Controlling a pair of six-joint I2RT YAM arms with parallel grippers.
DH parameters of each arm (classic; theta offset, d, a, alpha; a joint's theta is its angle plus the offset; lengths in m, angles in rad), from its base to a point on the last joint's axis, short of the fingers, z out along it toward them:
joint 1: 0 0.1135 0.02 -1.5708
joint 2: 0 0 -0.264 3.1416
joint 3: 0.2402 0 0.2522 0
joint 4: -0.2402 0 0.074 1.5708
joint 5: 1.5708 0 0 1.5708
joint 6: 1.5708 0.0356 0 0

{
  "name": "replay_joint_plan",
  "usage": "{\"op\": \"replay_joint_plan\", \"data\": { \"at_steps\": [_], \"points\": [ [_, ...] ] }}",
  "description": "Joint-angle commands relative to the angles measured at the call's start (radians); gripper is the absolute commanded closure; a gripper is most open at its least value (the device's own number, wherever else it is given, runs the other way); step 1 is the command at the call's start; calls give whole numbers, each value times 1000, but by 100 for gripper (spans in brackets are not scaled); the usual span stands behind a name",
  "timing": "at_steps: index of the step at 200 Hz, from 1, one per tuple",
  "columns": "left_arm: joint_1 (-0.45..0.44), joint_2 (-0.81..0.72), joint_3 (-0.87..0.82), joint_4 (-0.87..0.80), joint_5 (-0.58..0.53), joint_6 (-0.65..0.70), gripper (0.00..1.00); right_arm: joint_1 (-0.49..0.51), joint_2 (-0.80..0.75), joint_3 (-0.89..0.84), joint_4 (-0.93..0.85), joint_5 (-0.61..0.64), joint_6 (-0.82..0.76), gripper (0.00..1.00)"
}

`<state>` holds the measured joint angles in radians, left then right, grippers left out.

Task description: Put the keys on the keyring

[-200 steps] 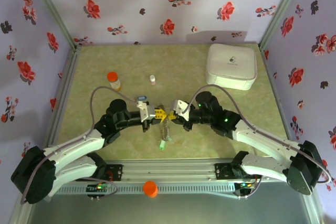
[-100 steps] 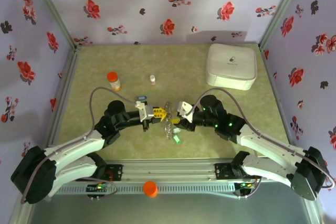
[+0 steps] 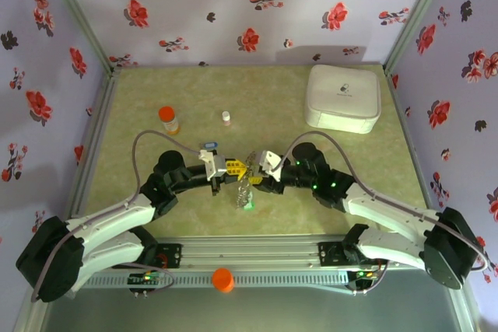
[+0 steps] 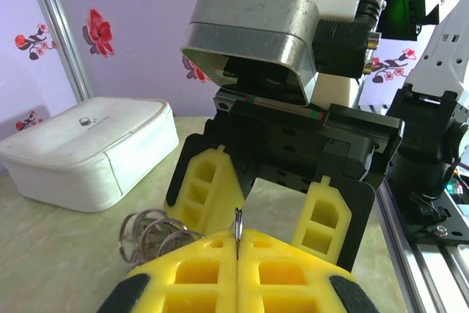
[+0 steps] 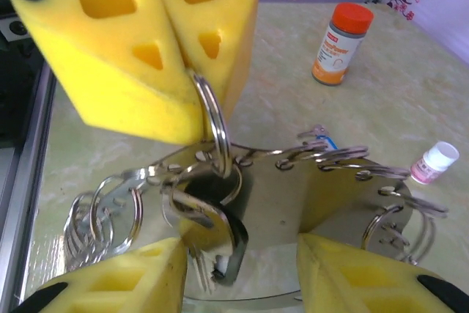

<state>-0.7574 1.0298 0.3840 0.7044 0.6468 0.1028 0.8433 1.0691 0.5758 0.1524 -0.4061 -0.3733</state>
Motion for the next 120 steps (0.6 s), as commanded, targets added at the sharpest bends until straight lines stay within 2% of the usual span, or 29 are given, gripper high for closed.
{"op": "replay_joint_plan", "data": {
  "at_steps": [1, 23, 56, 99, 120],
  "points": [
    [-6, -17, 3, 80, 4, -21, 100, 7, 27, -5, 85, -53, 37, 56],
    [-5, -16, 3, 84, 3, -21, 100, 6, 41, -8, 110, -60, 44, 58],
    [-5, -12, 4, 81, -1, -14, 100, 6, 32, -14, 128, -71, 55, 66],
    [-5, -9, 4, 87, -1, -14, 100, 4, 33, -17, 139, -99, 73, 66],
    [-6, -14, 4, 81, -1, -11, 100, 4, 32, -16, 130, -92, 67, 73]
  ]
}}
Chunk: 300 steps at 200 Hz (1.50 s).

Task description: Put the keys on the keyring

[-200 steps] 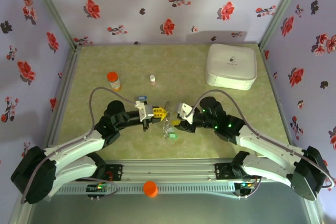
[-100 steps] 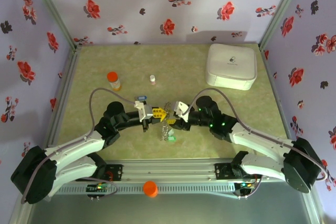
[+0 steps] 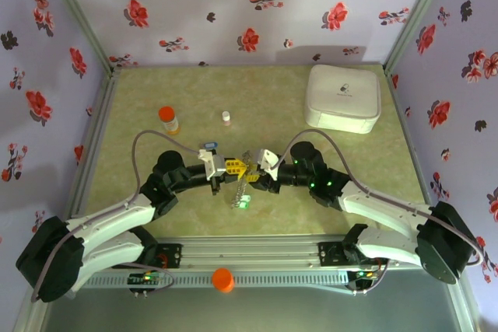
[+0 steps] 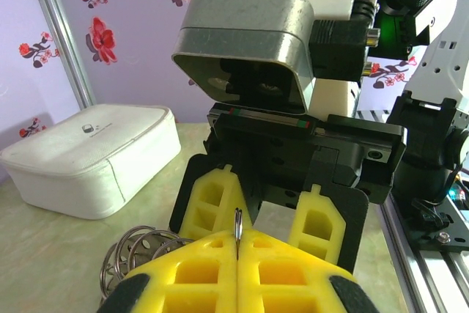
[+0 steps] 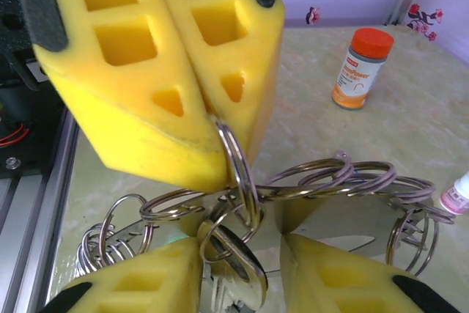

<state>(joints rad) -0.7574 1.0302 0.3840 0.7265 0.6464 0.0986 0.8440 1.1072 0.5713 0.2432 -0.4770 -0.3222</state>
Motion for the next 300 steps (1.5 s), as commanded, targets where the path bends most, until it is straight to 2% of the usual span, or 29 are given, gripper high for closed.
{"op": "replay_joint_plan", "data": {
  "at_steps": [1, 17, 36, 48, 186, 210, 237, 268, 282, 300],
  "points": [
    [-6, -14, 4, 58, -1, -5, 100, 4, -5, -11, 38, -20, 16, 73],
    [-6, -20, 4, 46, -3, 3, 100, 4, -17, -7, 9, -9, 3, 81],
    [-6, -31, 9, 6, -8, 25, 100, 3, -41, 10, -46, 31, -17, 95],
    [-6, -36, 19, -37, -23, 46, 100, 4, -60, 34, -97, 49, -36, 100],
    [-5, -38, 74, -252, -71, 126, 100, 25, -151, 166, -337, 170, -162, 100],
    [-6, -46, 56, -220, -114, 99, 69, 33, -150, 182, -366, 199, -175, 100],
    [-2, -89, 8, -138, -247, 55, 52, 36, -147, 208, -404, 223, -191, 100],
    [10, -206, -40, -101, -562, -23, 30, 51, -114, 246, -436, 237, -204, 100],
    [19, -284, -58, -113, -704, -56, 25, 71, -82, 268, -432, 238, -206, 100],
    [33, -386, -54, -184, -888, -100, 23, 105, -27, 308, -402, 210, -198, 100]
  ]
}}
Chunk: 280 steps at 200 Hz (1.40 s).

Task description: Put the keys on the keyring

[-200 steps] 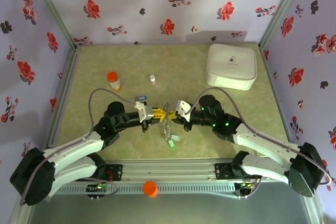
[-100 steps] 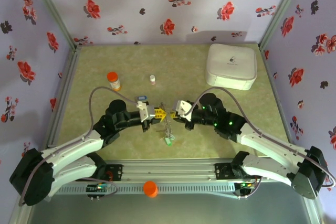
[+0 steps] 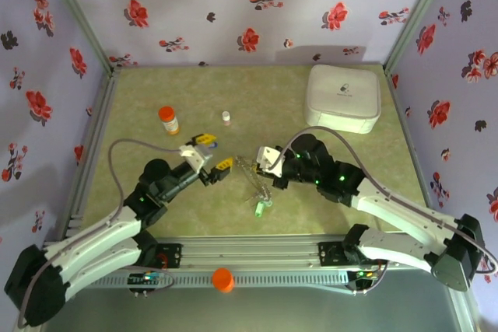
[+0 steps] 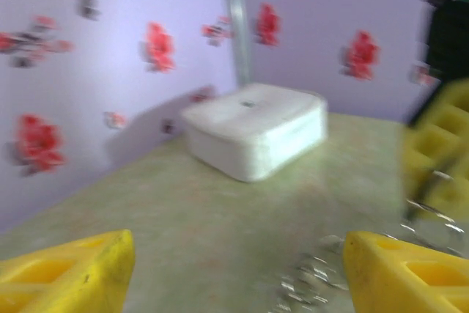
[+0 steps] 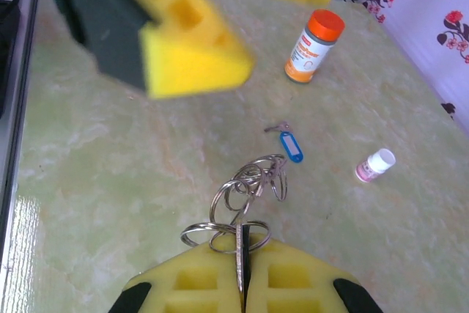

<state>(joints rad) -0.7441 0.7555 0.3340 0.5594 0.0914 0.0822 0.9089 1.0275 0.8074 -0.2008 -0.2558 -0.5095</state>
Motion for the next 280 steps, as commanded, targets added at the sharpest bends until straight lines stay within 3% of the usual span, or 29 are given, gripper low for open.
{"op": "replay_joint_plan", "data": {
  "at_steps": [1, 51, 74, 100, 192, 280],
  "points": [
    [21, -117, -2, -22, -338, -88, 24, 42, 57, 73, 45, -13, -9, 100],
    [51, -343, 37, -195, -710, -181, 24, 109, 235, 155, 308, -151, 115, 100],
    [54, -370, 66, -241, -771, -188, 24, 108, 309, 119, 494, -165, 239, 100],
    [55, -334, 92, -279, -777, -207, 24, 80, 370, 55, 528, -103, 268, 100],
    [69, -177, 101, -268, -773, -275, 24, -25, 345, 1, -36, 207, -96, 100],
    [103, -118, 103, -318, -740, -321, 23, -17, 401, 12, -285, 445, -206, 100]
  ]
}}
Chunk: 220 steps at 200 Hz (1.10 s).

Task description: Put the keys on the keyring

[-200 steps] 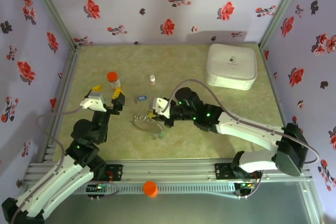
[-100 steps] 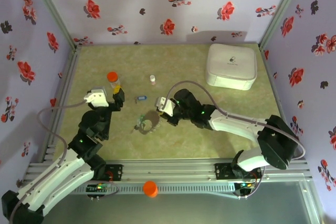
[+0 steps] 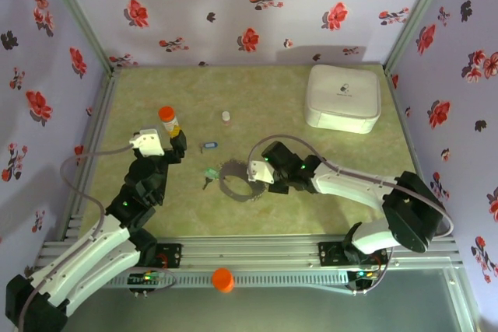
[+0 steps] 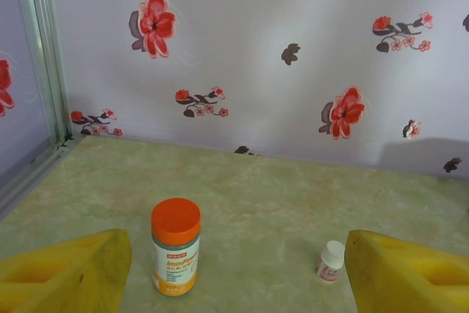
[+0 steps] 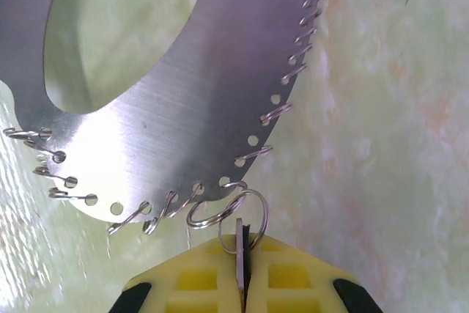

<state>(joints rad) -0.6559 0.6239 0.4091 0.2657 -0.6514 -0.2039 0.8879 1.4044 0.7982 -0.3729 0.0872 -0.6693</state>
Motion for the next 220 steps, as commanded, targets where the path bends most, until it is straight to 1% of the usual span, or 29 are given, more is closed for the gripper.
{"op": "replay_joint_plan", "data": {
  "at_steps": [1, 40, 56, 60, 67, 82, 98, 107, 117, 126, 141, 145, 162, 176, 187, 201, 212, 220],
  "points": [
    [15, 15, 28, -25, 4, -35, 23, 5, 26, 21, -117, 104, -47, 100],
    [26, 50, 29, -34, 46, -38, 22, 11, 100, 26, -200, 232, -59, 97],
    [30, 63, 33, -37, 62, -39, 22, 14, 120, 29, -204, 241, -43, 93],
    [30, 65, 34, -38, 65, -39, 22, 13, 124, 28, -205, 266, -42, 92],
    [32, 68, 37, -40, 72, -39, 22, 13, 129, 29, -204, 279, -39, 89],
    [35, 70, 39, -46, 83, -36, 22, 14, 138, 30, -204, 316, -31, 75],
    [39, 74, 43, -56, 99, -33, 21, 9, 130, 36, -208, 339, -13, 64],
    [41, 77, 46, -59, 113, -28, 21, 6, 117, 39, -211, 343, -2, 61],
    [42, 84, 51, -64, 133, -24, 21, 3, 93, 45, -213, 342, 18, 59],
    [46, 95, 59, -74, 158, -26, 20, 0, 55, 51, -208, 314, 50, 58],
    [54, 123, 90, -119, 201, -47, 21, -10, -39, 59, -158, 253, 164, 56],
    [56, 134, 100, -136, 208, -53, 21, -17, -68, 61, -138, 208, 202, 55],
    [62, 190, 143, -202, 244, -73, 22, -41, -187, 35, -10, 115, 440, 46],
    [67, 248, 176, -250, 259, -97, 21, -47, -259, -30, 125, 108, 656, 43],
    [70, 293, 201, -279, 277, -119, 21, -48, -287, -72, 183, 104, 792, 46],
    [70, 346, 222, -301, 318, -167, 21, -54, -287, -85, 155, 133, 985, 50],
    [70, 384, 228, -297, 371, -199, 22, -61, -257, -64, 71, 122, 1081, 52],
    [70, 413, 229, -287, 410, -213, 24, -71, -225, -45, 2, 89, 1133, 54]
  ]
}}
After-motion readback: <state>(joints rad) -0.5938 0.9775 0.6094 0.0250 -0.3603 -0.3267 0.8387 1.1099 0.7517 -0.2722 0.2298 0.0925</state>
